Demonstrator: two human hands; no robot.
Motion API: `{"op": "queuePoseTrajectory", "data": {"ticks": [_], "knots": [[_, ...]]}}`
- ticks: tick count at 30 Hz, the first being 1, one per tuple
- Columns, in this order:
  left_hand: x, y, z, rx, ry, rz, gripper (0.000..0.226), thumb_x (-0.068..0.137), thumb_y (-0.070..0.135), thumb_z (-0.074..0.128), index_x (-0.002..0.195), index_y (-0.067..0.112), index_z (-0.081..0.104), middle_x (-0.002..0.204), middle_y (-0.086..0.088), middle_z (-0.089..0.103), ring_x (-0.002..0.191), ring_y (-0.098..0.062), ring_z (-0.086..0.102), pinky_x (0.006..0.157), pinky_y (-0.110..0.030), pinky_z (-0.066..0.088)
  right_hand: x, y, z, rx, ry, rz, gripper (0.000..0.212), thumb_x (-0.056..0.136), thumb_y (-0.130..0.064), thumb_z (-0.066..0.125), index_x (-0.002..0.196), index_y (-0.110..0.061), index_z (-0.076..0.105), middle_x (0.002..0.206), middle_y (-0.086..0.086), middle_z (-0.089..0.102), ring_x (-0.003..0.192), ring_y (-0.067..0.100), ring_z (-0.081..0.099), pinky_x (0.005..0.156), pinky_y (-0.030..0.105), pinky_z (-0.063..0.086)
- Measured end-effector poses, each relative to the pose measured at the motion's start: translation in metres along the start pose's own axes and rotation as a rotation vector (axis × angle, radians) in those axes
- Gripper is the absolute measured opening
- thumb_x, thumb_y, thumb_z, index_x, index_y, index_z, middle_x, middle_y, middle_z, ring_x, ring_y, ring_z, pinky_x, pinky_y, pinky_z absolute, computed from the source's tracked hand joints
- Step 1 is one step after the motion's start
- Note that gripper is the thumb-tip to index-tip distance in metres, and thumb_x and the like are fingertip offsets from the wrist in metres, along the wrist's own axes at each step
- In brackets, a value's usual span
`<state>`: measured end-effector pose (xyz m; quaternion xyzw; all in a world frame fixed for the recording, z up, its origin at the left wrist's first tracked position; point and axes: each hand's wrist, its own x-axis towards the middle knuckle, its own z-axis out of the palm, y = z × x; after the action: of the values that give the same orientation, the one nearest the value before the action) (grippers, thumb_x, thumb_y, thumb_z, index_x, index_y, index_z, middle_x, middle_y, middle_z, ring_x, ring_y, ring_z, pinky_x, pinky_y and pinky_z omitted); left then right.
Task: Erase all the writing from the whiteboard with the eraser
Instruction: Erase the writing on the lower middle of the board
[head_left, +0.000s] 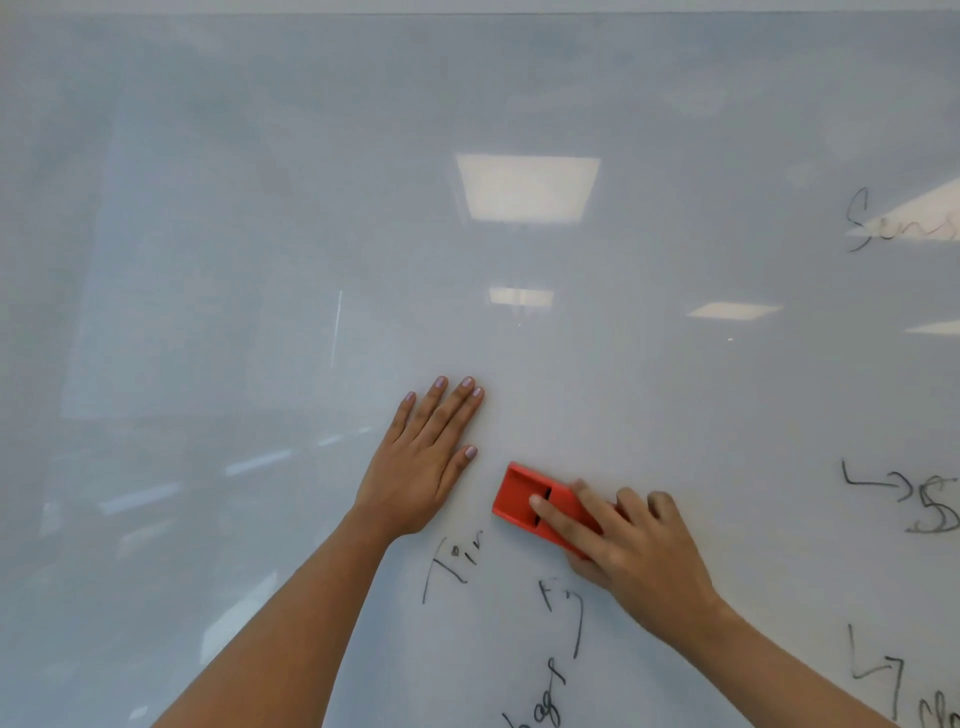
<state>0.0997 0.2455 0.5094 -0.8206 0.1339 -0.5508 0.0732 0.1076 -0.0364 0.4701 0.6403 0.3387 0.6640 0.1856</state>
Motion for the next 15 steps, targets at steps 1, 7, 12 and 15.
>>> {"op": "queuePoseTrajectory", "data": {"ticks": [1, 7, 12, 15], "knots": [[0.0, 0.0, 0.0, -0.004, 0.0, -0.001, 0.058, 0.106, 0.045, 0.01, 0.159, 0.021, 0.008, 0.166, 0.005, 0.006, 0.153, -0.016, -0.001, 0.122, -0.04, 0.003, 0.004, -0.004, 0.0, 0.008, 0.006, 0.045, 0.052, 0.091, -0.04, 0.052, 0.142, -0.033, 0.047, 0.117, 0.006, 0.065, 0.077, 0.025, 0.043, 0.066, 0.038, 0.032], [-0.002, -0.001, 0.001, 0.011, 0.002, 0.005, 0.057, 0.106, 0.044, 0.01, 0.159, 0.022, 0.006, 0.166, 0.006, 0.004, 0.153, -0.016, -0.001, 0.122, -0.04, 0.003, -0.007, -0.075, 0.008, 0.101, -0.06, -0.253, 0.059, 0.081, -0.034, 0.058, 0.139, -0.037, 0.048, 0.114, 0.002, 0.055, 0.08, 0.021, 0.045, 0.071, 0.036, 0.037], [-0.002, -0.001, 0.002, 0.014, 0.009, -0.001, 0.058, 0.106, 0.044, 0.008, 0.159, 0.021, 0.006, 0.166, 0.005, 0.005, 0.153, -0.016, -0.001, 0.122, -0.04, 0.003, -0.005, -0.052, 0.005, 0.056, -0.087, -0.287, 0.066, 0.077, -0.035, 0.065, 0.14, -0.037, 0.046, 0.112, -0.001, 0.063, 0.075, 0.021, 0.053, 0.07, 0.035, 0.037], [-0.002, 0.001, 0.003, 0.01, 0.02, -0.009, 0.057, 0.106, 0.044, 0.009, 0.159, 0.021, 0.006, 0.166, 0.004, 0.007, 0.153, -0.017, 0.0, 0.122, -0.04, 0.004, 0.008, -0.052, 0.006, 0.037, -0.083, -0.149, 0.069, 0.075, -0.037, 0.072, 0.14, -0.036, 0.048, 0.112, 0.002, 0.063, 0.077, 0.023, 0.048, 0.064, 0.034, 0.041]]}}
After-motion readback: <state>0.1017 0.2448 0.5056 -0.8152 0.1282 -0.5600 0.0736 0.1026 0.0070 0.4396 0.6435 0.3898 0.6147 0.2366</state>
